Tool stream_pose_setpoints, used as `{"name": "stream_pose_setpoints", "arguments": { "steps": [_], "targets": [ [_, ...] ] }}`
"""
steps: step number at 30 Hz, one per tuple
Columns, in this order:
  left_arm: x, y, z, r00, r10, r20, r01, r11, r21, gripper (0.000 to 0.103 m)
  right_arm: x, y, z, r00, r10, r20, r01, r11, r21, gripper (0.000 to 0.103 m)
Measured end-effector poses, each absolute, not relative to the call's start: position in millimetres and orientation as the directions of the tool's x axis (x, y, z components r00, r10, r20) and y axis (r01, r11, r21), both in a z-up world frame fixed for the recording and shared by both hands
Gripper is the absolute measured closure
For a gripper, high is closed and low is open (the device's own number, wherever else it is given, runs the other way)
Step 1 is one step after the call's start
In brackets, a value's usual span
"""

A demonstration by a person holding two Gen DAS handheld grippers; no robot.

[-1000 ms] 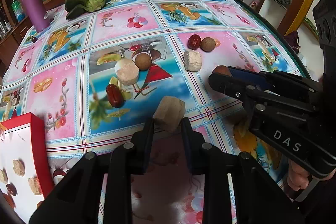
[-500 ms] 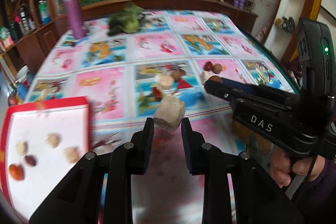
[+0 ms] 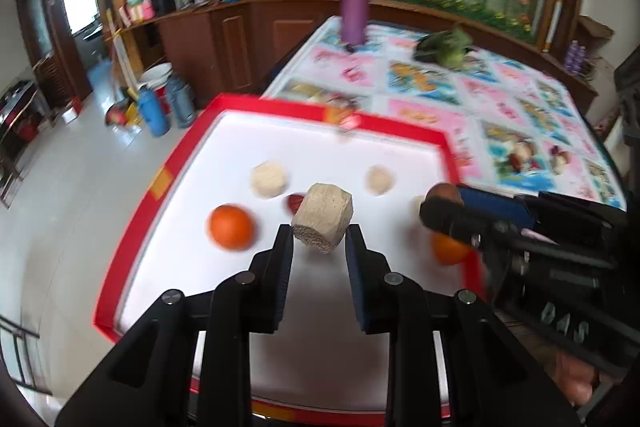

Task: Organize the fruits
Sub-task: 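Carry the tan cube and brown fruit over the white tray and open both grippers, then grasp a round tan cake with the left gripper while the right grasps a tan cube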

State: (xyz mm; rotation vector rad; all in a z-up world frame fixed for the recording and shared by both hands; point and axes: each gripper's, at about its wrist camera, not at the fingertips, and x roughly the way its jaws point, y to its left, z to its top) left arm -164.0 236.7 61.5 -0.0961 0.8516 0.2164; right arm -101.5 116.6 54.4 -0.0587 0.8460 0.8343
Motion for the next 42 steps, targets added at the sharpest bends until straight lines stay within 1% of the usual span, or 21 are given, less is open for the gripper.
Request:
{"name": "stream_pose_setpoints", "arguments": {
  "steps": [3, 7, 15, 20, 25, 27, 29, 31, 33, 35, 40, 42],
  "targets": [
    [-158.7, 249.8, 47.7, 0.605, 0.164, -0.779, -0.26, 0.965, 0.001, 0.074, -98.9, 132.6, 40.4, 0.359, 0.589, -0.724, -0.657, 0.711, 0.253, 0.081],
    [-152.9, 261.2, 35.3, 0.57, 0.163, -0.805, -0.286, 0.958, -0.008, 0.074, -93.8, 140.2, 33.9, 0.359, 0.554, -0.751, -0.646, 0.728, 0.229, 0.081],
    [-141.5, 261.0, 30.5, 0.549, 0.178, -0.816, -0.294, 0.956, 0.011, 0.074, -75.7, 142.8, 24.7, 0.362, 0.504, -0.784, -0.597, 0.771, 0.22, 0.081],
    [-127.6, 262.0, 29.8, 0.542, 0.196, -0.817, -0.307, 0.952, 0.025, 0.074, -68.9, 140.6, 24.9, 0.347, 0.51, -0.787, -0.585, 0.773, 0.244, 0.081],
    [-121.5, 262.3, 29.8, 0.537, 0.22, -0.815, -0.312, 0.949, 0.05, 0.074, -63.5, 138.4, 24.7, 0.288, 0.53, -0.797, -0.584, 0.757, 0.292, 0.081],
    [-122.0, 261.7, 30.2, 0.532, 0.225, -0.817, -0.315, 0.948, 0.056, 0.073, -66.2, 133.7, 28.1, 0.283, 0.556, -0.782, -0.594, 0.742, 0.312, 0.079],
    [-122.3, 262.7, 31.0, 0.528, 0.217, -0.821, -0.317, 0.947, 0.046, 0.073, -68.2, 127.6, 34.2, 0.287, 0.577, -0.765, -0.602, 0.73, 0.324, 0.072],
    [-125.3, 263.6, 34.9, 0.531, 0.221, -0.818, -0.327, 0.944, 0.042, 0.07, -70.8, 118.4, 43.9, 0.313, 0.597, -0.739, -0.608, 0.724, 0.326, 0.069],
    [-127.6, 260.3, 41.1, 0.542, 0.243, -0.804, -0.336, 0.94, 0.058, 0.058, -71.9, 104.3, 55.9, 0.342, 0.62, -0.706, -0.61, 0.718, 0.335, 0.068],
    [-130.2, 256.3, 49.4, 0.56, 0.269, -0.784, -0.346, 0.935, 0.073, 0.051, -71.2, 92.2, 62.4, 0.367, 0.63, -0.684, -0.605, 0.721, 0.339, 0.065],
    [-130.5, 233.4, 74.8, 0.625, 0.258, -0.736, -0.31, 0.948, 0.069, 0.048, -63.5, 46.6, 71.5, 0.454, 0.609, -0.651, -0.554, 0.764, 0.329, 0.065],
    [-128.8, 219.5, 82.1, 0.648, 0.24, -0.723, -0.278, 0.958, 0.069, 0.045, -62.5, 20.6, 72.0, 0.488, 0.593, -0.64, -0.522, 0.786, 0.331, 0.065]
  ]
}}
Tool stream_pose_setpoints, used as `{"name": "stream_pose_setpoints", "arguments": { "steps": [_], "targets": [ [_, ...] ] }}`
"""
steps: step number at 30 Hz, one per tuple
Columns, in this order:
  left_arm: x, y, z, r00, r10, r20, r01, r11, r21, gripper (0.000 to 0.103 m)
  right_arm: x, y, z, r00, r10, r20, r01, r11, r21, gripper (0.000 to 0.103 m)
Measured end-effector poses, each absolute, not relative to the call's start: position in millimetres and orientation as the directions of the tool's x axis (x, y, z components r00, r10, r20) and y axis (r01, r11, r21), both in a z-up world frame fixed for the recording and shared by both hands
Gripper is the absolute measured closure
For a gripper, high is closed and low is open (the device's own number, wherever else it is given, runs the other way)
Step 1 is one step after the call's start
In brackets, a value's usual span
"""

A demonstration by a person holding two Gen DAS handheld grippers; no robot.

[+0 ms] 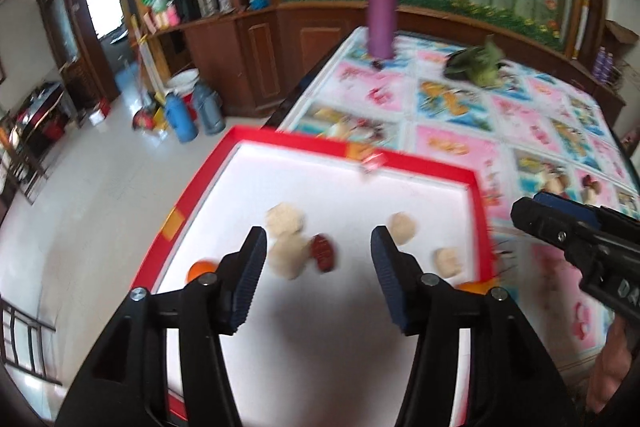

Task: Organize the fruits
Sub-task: 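Grasp a round tan cake with the left gripper while the right grasps a tan cube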

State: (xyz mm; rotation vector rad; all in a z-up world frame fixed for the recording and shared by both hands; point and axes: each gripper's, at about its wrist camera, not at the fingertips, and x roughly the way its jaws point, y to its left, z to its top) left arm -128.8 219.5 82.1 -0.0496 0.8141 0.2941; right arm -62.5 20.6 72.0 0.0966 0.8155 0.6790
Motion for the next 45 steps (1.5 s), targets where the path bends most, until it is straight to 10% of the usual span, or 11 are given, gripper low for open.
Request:
{"name": "stream_pose_setpoints", "arguments": {
  "steps": [12, 32, 45],
  "targets": [
    [-71.1, 112.8, 82.0, 0.674, 0.017, -0.738, 0.058, 0.995, 0.076, 0.042, -21.0, -118.9, 43.5, 0.647, 0.287, -0.706, -0.193, 0.958, 0.213, 0.065],
    [26.8, 10.8, 34.6, 0.535, -0.165, -0.828, 0.41, 0.908, 0.085, 0.042, 13.0, -134.2, 11.9, 0.582, 0.3, -0.756, -0.101, 0.949, 0.299, 0.086],
    [42.5, 0.3, 16.2, 0.464, -0.209, -0.861, 0.445, 0.895, 0.022, 0.074, 14.6, -136.6, 10.7, 0.575, 0.319, -0.753, -0.089, 0.94, 0.33, 0.086]
  ]
}}
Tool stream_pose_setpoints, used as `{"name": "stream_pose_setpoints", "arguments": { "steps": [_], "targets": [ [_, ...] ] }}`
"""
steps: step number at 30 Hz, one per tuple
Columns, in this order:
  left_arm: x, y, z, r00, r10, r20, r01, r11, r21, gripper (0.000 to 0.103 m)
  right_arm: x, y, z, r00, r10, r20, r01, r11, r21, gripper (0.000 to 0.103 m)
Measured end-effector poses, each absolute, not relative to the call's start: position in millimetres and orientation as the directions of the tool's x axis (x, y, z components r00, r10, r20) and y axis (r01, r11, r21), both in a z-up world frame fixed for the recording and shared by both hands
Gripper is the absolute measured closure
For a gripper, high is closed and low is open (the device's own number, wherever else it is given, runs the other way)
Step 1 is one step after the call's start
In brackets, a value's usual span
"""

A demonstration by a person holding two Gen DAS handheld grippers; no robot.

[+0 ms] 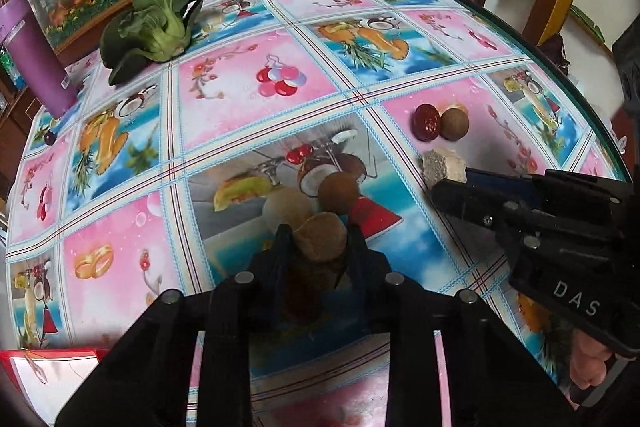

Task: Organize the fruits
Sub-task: 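Grasp a round tan cake with the left gripper while the right grasps a tan cube, then carry the tan cake and tan cube into the white tray and open both grippers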

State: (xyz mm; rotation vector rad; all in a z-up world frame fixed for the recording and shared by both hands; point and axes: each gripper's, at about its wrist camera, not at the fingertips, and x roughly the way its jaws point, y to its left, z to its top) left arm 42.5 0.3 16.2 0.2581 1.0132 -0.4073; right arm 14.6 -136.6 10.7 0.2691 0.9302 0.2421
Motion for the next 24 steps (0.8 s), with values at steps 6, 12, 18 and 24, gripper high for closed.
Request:
{"name": "stream_pose_setpoints", "arguments": {
  "steps": [6, 12, 18, 24],
  "targets": [
    [28.7, 5.5, 26.4, 0.505, -0.217, -0.836, 0.403, 0.915, 0.005, 0.074, 12.8, -137.3, 11.5, 0.58, 0.328, -0.746, -0.099, 0.937, 0.335, 0.086],
    [-19.0, 23.0, 61.8, 0.62, -0.179, -0.764, 0.301, 0.954, 0.02, 0.074, -2.1, -129.0, 24.2, 0.645, 0.351, -0.679, -0.171, 0.932, 0.319, 0.087],
    [-70.7, 60.6, 94.4, 0.712, -0.036, -0.701, 0.128, 0.989, 0.078, 0.074, -19.8, -112.7, 35.6, 0.685, 0.378, -0.623, -0.242, 0.924, 0.295, 0.087],
    [-109.8, 112.0, 109.0, 0.751, 0.096, -0.654, -0.034, 0.994, 0.107, 0.074, -50.4, -68.0, 57.5, 0.659, 0.475, -0.583, -0.334, 0.88, 0.339, 0.087]
  ]
}}
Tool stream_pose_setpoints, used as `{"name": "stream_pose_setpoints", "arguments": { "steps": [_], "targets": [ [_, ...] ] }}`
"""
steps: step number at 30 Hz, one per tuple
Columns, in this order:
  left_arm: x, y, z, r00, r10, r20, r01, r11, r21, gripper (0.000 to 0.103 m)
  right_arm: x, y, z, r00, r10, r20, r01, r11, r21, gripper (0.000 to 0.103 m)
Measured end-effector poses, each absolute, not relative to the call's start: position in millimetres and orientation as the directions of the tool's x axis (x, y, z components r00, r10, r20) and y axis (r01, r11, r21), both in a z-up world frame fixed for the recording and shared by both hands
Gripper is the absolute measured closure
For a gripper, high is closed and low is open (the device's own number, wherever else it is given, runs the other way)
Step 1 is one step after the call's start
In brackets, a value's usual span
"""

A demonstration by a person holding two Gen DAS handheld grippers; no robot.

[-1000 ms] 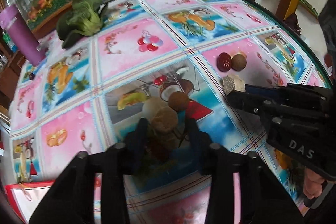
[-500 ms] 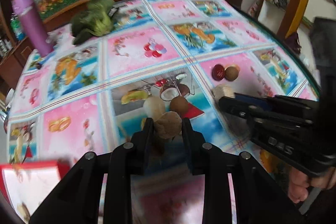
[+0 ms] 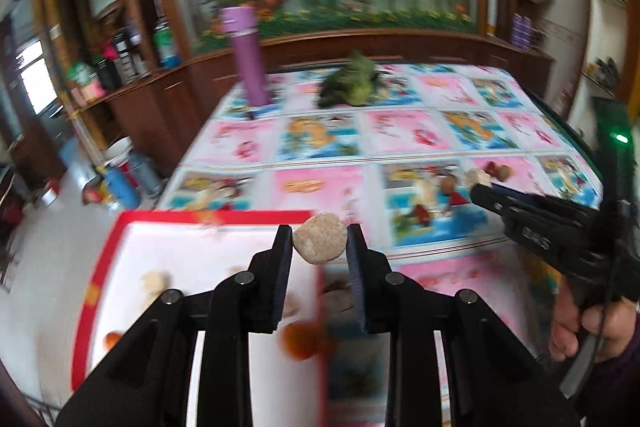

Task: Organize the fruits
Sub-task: 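Carry the tan cake and tan cube into the white tray and open both grippers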

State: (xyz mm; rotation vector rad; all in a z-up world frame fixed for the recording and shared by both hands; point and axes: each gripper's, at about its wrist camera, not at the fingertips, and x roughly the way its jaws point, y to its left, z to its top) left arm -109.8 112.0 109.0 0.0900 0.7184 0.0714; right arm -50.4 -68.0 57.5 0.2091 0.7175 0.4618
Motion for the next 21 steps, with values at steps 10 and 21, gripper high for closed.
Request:
{"name": "stream_pose_setpoints", "arguments": {
  "steps": [10, 21],
  "targets": [
    [-146.5, 184.4, 101.2, 0.746, 0.202, -0.634, -0.188, 0.978, 0.09, 0.074, -101.7, 43.6, 80.3, 0.559, 0.599, -0.573, -0.553, 0.785, 0.281, 0.087],
    [-159.7, 246.8, 61.4, 0.666, 0.263, -0.698, -0.3, 0.951, 0.072, 0.074, -129.3, 87.3, 58.1, 0.496, 0.593, -0.634, -0.615, 0.756, 0.225, 0.087]
  ]
}}
